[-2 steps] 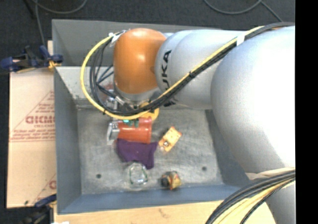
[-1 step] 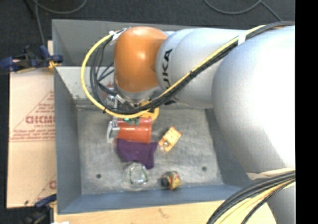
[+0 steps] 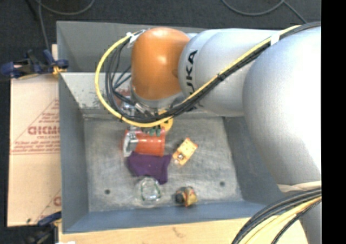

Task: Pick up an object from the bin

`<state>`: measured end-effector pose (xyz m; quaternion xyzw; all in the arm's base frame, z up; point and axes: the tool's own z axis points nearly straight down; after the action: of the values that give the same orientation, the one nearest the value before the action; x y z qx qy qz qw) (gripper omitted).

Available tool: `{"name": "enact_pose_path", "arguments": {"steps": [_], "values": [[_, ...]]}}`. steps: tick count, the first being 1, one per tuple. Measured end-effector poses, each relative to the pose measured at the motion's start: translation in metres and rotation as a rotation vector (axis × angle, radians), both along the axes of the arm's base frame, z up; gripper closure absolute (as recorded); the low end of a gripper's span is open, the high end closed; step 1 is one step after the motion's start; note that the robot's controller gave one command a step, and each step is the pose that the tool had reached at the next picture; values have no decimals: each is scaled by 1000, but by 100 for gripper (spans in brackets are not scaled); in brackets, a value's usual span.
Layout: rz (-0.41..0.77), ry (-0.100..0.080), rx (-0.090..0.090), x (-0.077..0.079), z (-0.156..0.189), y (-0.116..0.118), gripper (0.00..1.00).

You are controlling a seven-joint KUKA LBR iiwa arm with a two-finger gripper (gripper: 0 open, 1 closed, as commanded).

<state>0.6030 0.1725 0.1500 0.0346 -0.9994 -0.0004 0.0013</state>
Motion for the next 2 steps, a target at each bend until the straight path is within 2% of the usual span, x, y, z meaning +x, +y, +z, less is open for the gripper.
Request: {"name": "enact_pose_path", "arguments": {"steps": [1, 2], "values": [[118, -9, -3, 1, 25, -32, 0], [14, 4, 8, 15, -58, -88, 100]]}}
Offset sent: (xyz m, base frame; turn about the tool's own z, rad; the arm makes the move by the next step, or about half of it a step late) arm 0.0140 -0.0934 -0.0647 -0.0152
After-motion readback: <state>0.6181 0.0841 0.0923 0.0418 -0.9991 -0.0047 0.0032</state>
